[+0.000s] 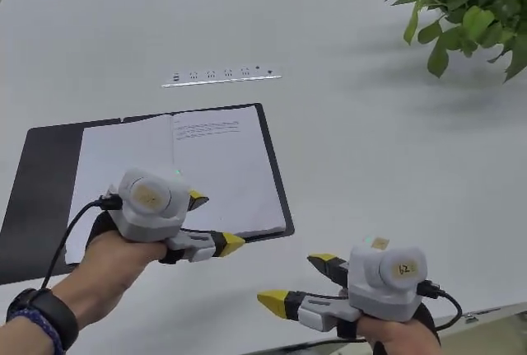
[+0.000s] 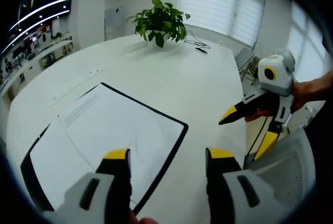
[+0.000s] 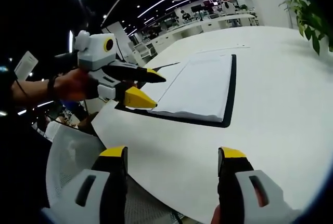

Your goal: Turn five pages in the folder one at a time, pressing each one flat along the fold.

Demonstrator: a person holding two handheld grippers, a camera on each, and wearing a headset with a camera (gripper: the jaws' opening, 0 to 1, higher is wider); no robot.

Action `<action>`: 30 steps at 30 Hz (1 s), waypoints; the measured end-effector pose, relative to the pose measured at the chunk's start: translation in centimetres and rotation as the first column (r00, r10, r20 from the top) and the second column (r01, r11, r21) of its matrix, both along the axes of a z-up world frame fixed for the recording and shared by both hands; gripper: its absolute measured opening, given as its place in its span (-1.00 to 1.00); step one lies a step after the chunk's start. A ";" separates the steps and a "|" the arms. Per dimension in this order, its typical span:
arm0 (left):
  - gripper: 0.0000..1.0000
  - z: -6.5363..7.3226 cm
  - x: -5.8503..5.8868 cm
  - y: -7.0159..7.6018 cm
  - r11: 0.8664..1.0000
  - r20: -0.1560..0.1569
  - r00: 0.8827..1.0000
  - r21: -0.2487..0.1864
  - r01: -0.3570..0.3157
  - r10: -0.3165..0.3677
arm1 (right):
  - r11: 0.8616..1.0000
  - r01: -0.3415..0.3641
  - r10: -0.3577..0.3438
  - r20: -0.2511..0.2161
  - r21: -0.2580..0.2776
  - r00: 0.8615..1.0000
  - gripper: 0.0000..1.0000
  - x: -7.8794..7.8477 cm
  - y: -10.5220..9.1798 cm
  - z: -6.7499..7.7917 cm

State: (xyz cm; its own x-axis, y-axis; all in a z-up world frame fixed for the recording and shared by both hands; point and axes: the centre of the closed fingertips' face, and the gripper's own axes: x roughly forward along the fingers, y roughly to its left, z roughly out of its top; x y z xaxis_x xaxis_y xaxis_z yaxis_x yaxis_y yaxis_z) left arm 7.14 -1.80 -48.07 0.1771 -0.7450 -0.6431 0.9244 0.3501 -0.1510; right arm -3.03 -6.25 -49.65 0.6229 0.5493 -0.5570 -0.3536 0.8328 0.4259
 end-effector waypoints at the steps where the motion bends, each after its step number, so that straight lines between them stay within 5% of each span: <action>1: 0.13 -0.1 0.0 -0.2 1.000 0.000 1.000 -0.002 0.000 0.000 | 1.000 0.001 -0.001 -0.001 0.000 1.000 0.39 0.0 -0.1 0.0; 8: 0.08 -1.2 0.8 -2.1 1.000 -0.006 1.000 -0.018 -0.023 0.023 | 1.000 0.012 -0.012 -0.015 0.005 1.000 0.38 -0.2 -0.6 -0.4; 12: 0.11 -1.6 1.6 -3.8 0.992 -0.063 0.993 -0.072 -0.107 0.102 | 1.000 0.013 -0.013 -0.018 0.003 1.000 0.38 -0.2 -0.7 -0.5; 19: 0.13 -3.4 3.8 -4.9 0.981 -0.048 0.982 -0.065 -0.185 0.182 | 1.000 0.019 -0.019 -0.024 0.002 1.000 0.37 0.0 -1.0 -0.5; 27: 0.18 -4.9 4.1 -5.7 0.973 -0.023 0.974 -0.038 -0.226 0.225 | 0.999 0.042 -0.041 -0.030 0.013 0.999 0.36 0.2 -1.4 -0.7; 30: 0.19 -5.5 4.1 -5.6 0.980 0.037 0.979 -0.002 -0.199 0.199 | 0.999 0.045 -0.044 -0.032 0.014 0.999 0.36 0.1 -1.5 -0.7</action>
